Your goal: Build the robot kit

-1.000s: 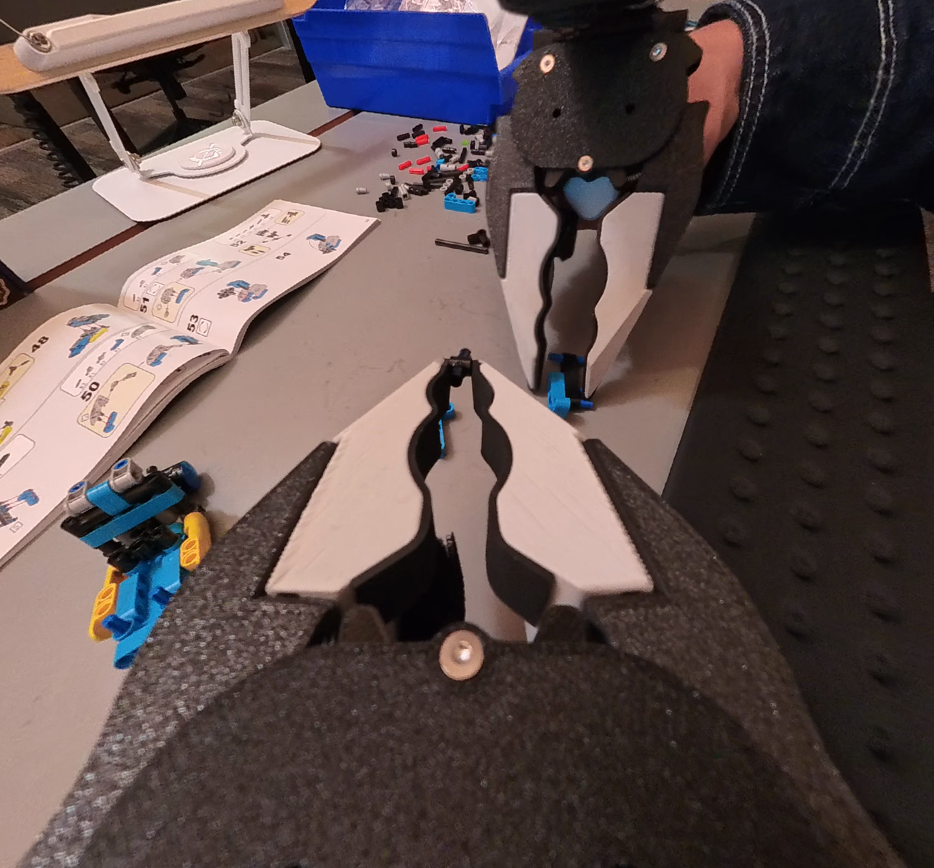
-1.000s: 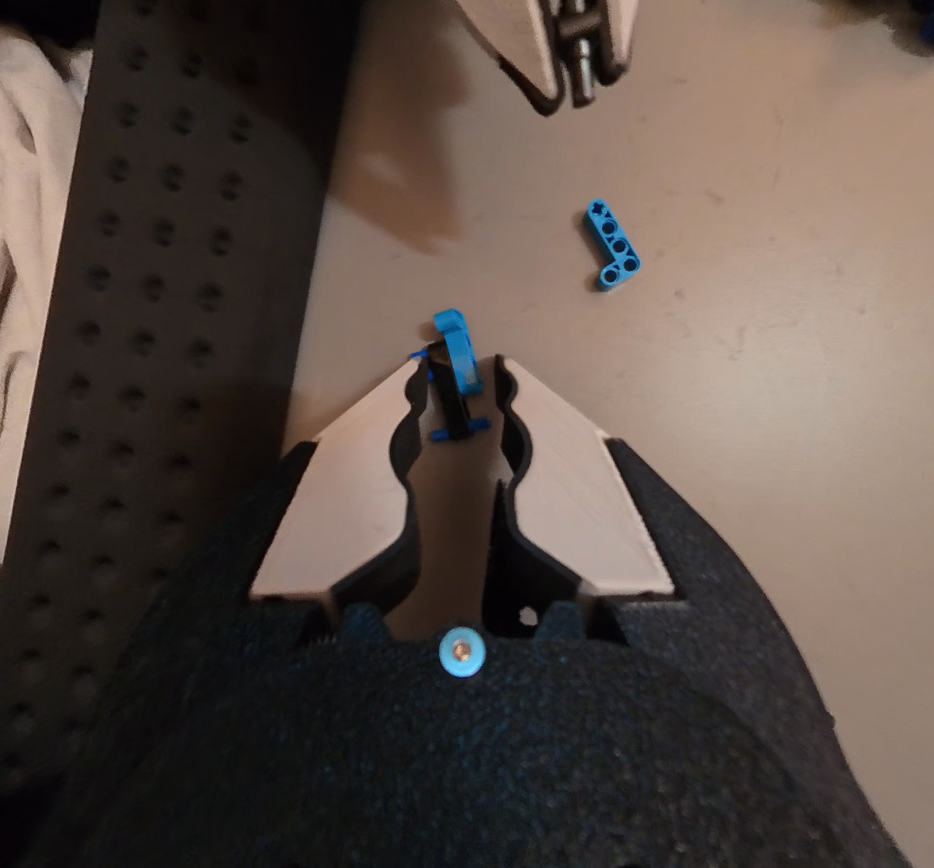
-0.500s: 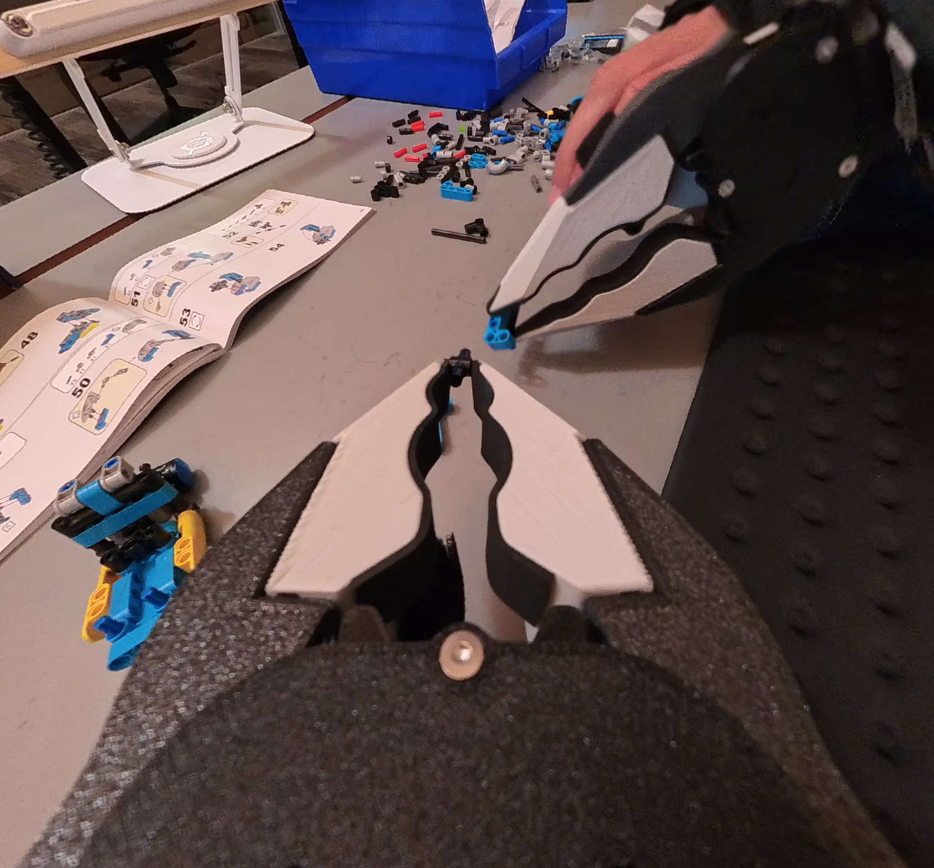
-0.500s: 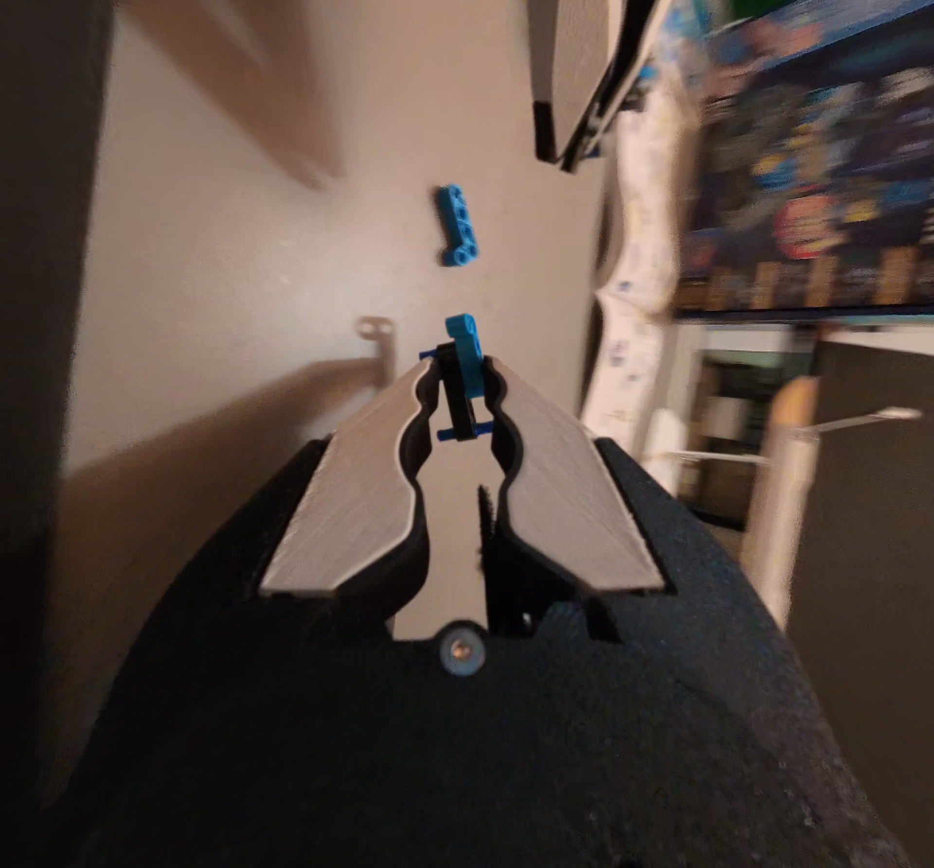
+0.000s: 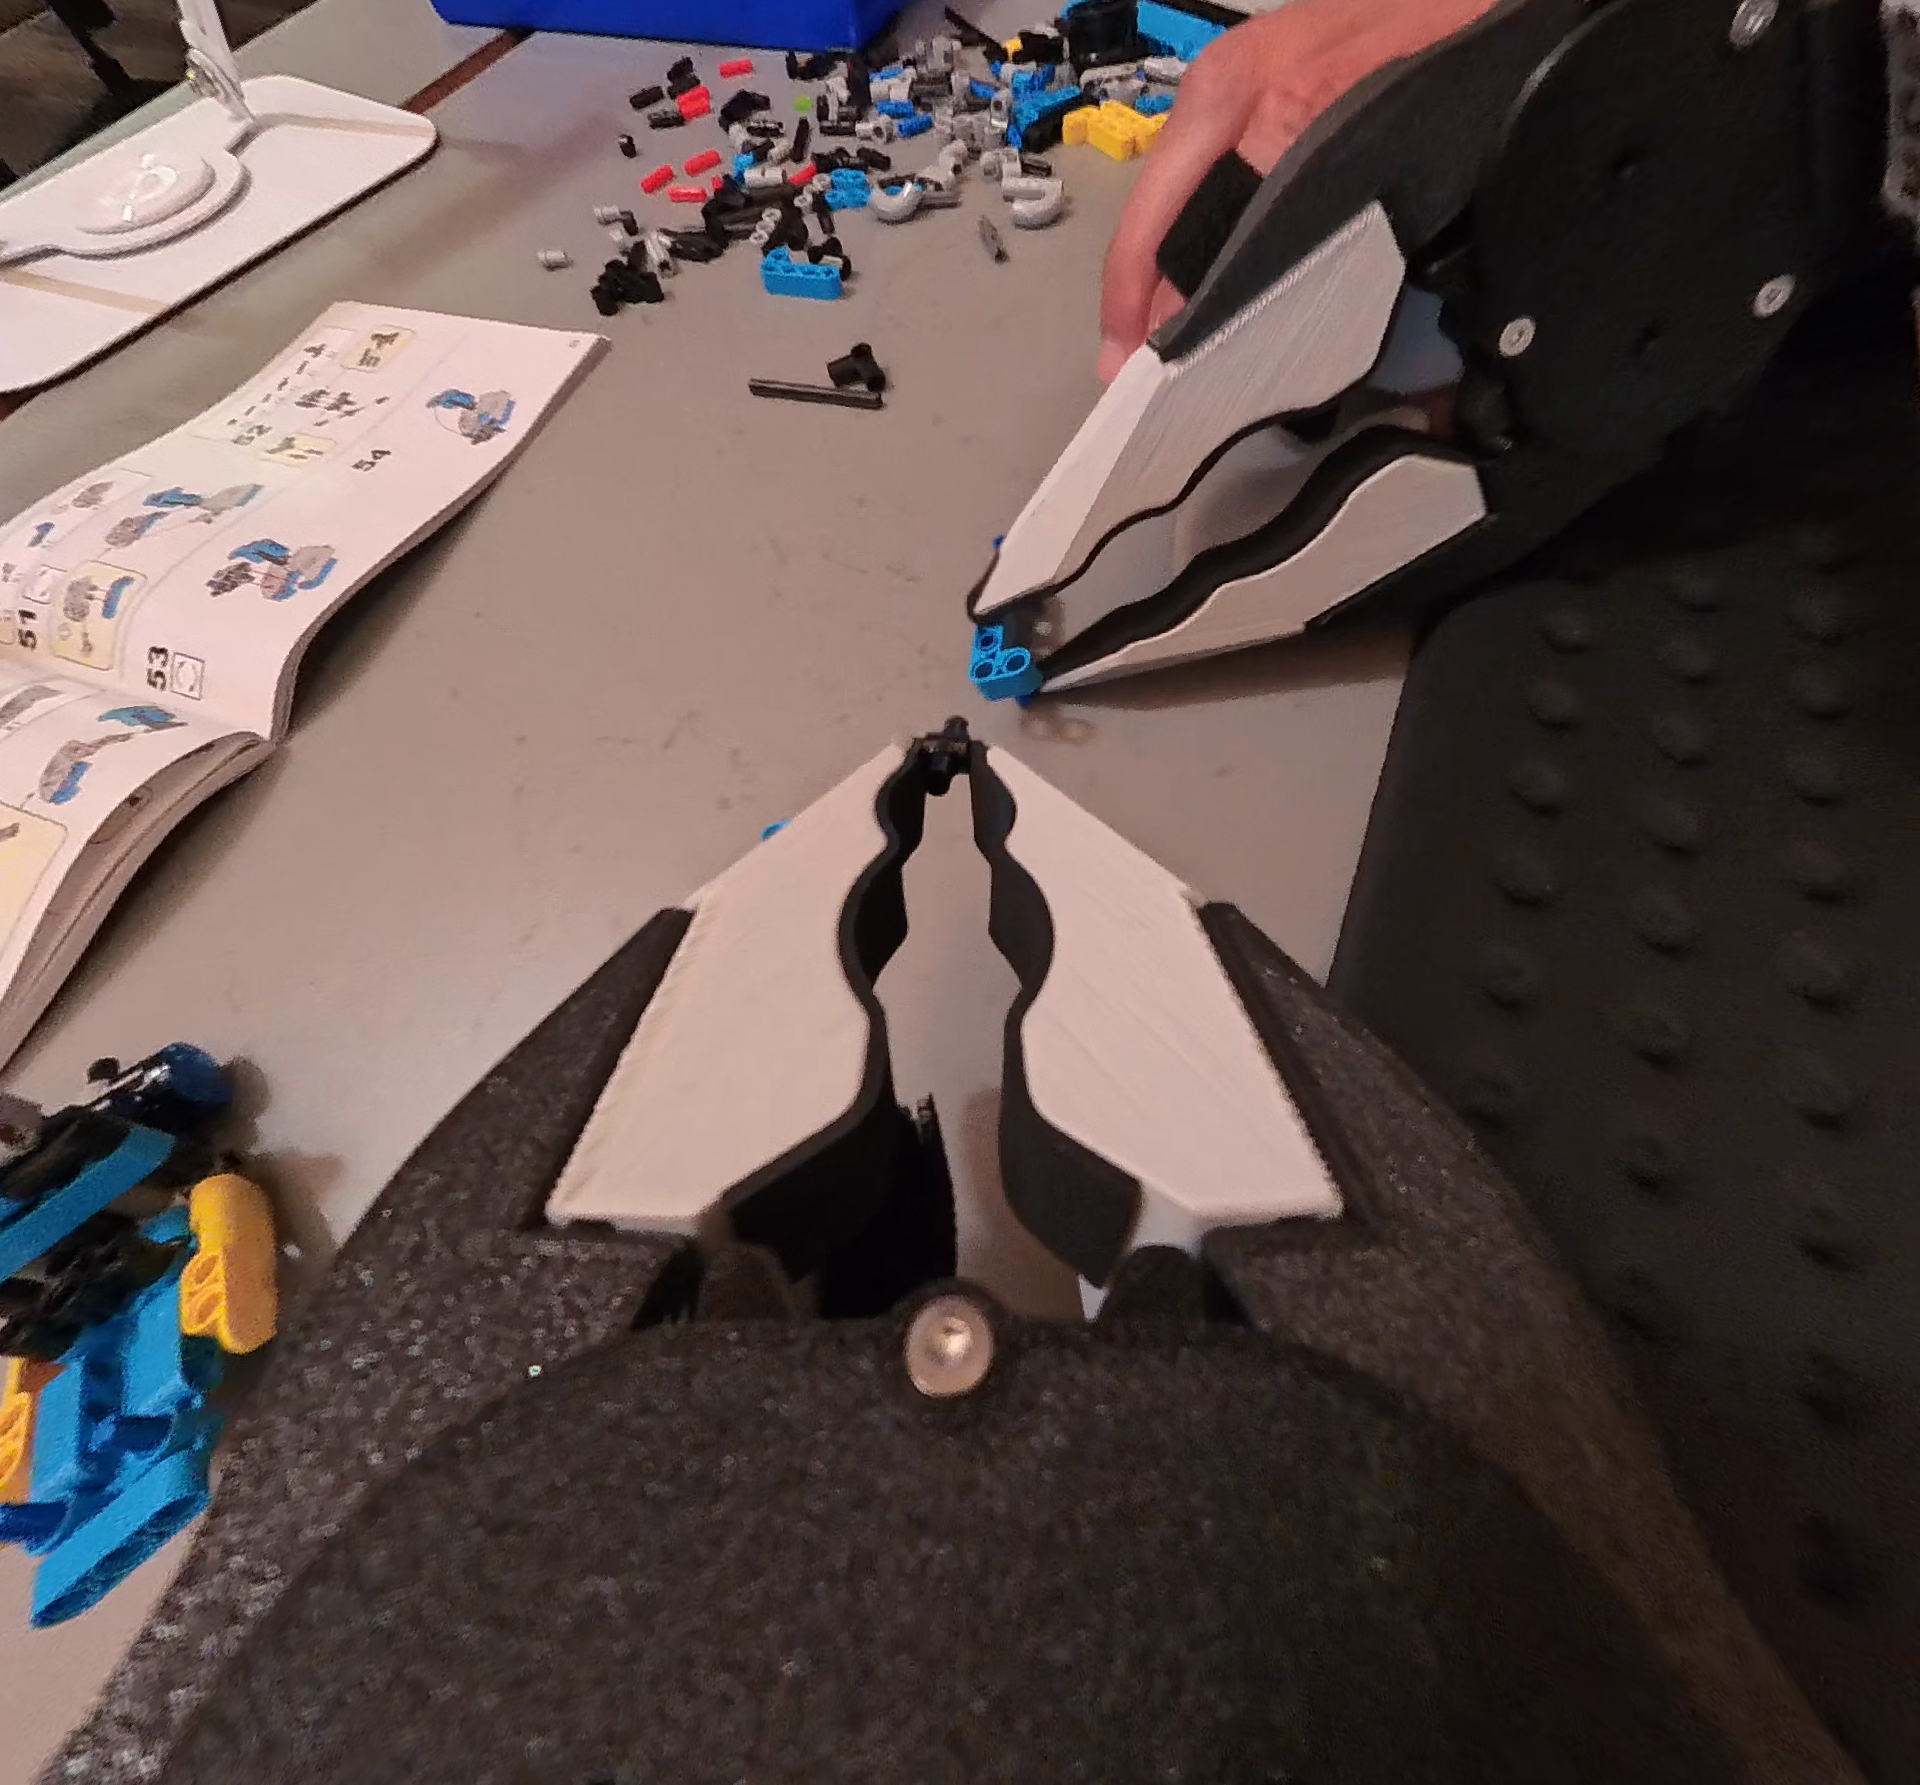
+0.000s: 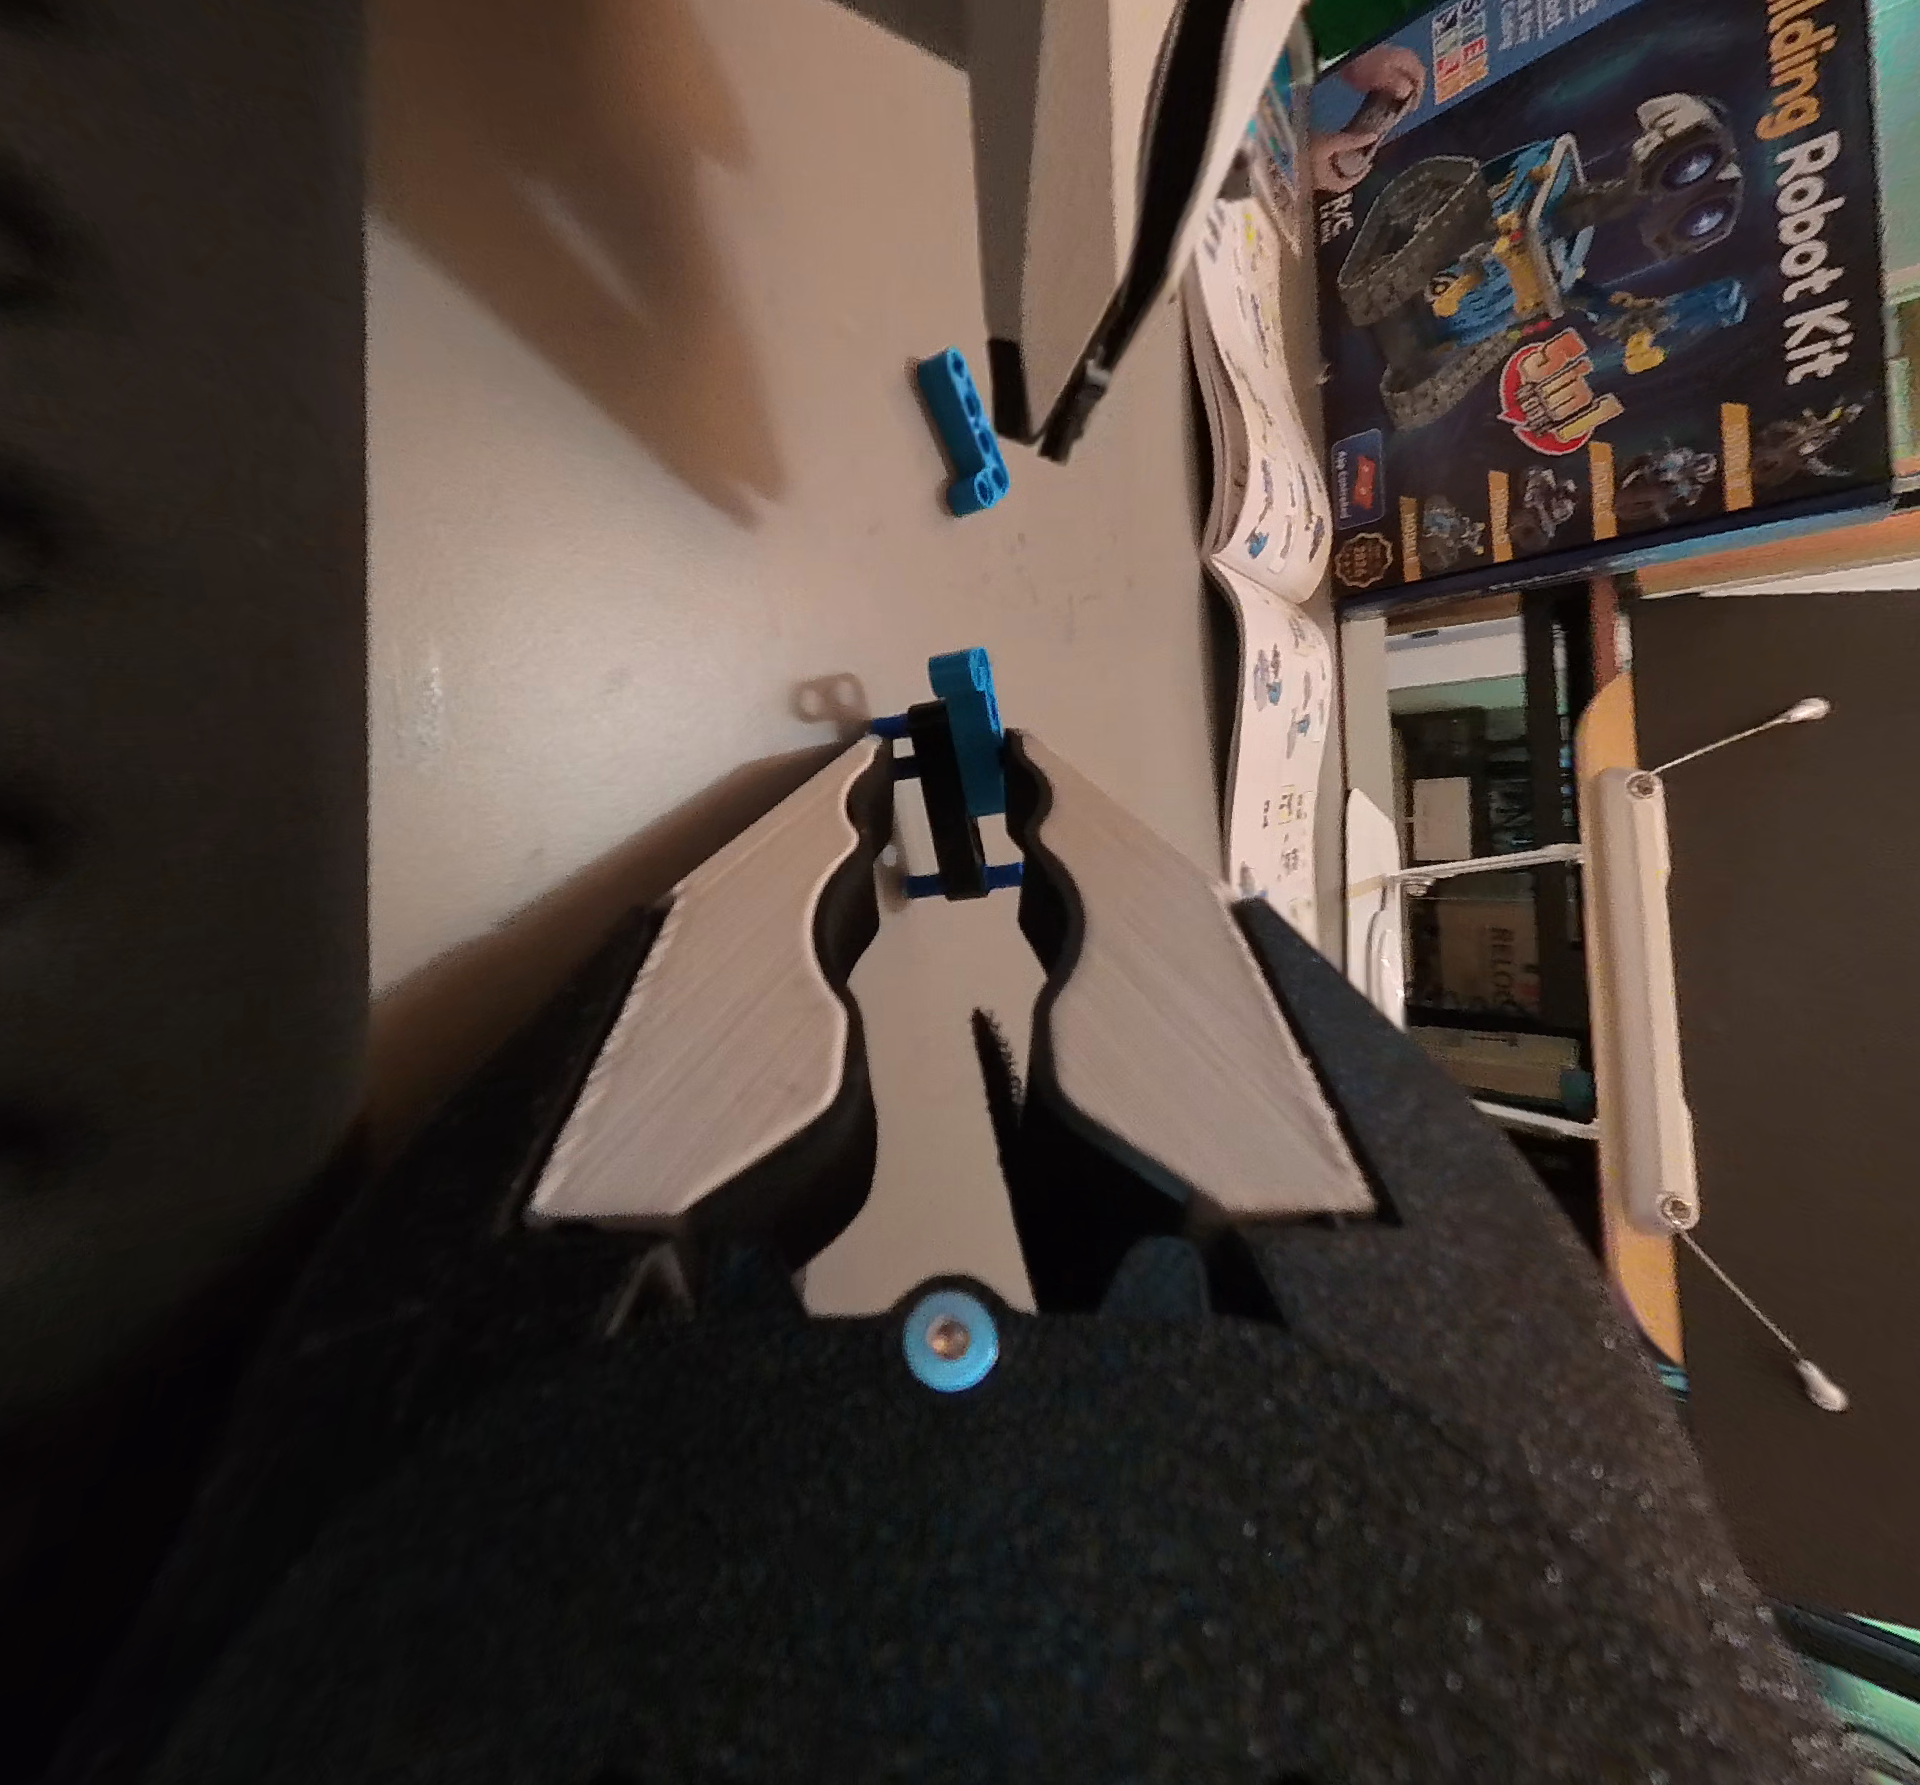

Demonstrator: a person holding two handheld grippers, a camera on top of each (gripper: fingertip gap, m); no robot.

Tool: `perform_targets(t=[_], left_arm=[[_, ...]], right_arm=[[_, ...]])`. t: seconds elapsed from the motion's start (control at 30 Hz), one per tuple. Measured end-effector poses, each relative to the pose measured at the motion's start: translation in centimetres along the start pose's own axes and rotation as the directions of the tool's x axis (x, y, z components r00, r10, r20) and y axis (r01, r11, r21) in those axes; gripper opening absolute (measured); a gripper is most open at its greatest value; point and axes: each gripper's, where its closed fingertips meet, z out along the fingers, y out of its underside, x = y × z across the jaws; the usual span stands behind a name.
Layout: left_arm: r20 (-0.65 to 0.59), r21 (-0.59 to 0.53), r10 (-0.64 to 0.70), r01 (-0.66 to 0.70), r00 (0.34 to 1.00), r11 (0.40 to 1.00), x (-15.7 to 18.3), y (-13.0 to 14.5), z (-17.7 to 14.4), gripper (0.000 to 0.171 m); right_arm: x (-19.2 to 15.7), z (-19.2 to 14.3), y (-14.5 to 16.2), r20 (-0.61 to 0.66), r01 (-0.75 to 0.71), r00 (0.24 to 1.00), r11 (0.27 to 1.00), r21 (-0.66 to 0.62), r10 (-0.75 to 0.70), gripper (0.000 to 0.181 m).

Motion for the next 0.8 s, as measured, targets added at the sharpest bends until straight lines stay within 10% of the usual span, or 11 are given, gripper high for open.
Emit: perform_targets(t=[0.8], left_arm=[[-0.017,0.026,0.004,-0.004,1.000,1.000,0.5,-0.2,-0.5,0.008]], right_arm=[[-2.3,-1.8,0.0,0.393,-0.164,0.892,0.971,-0.174,0.221,0.016]])
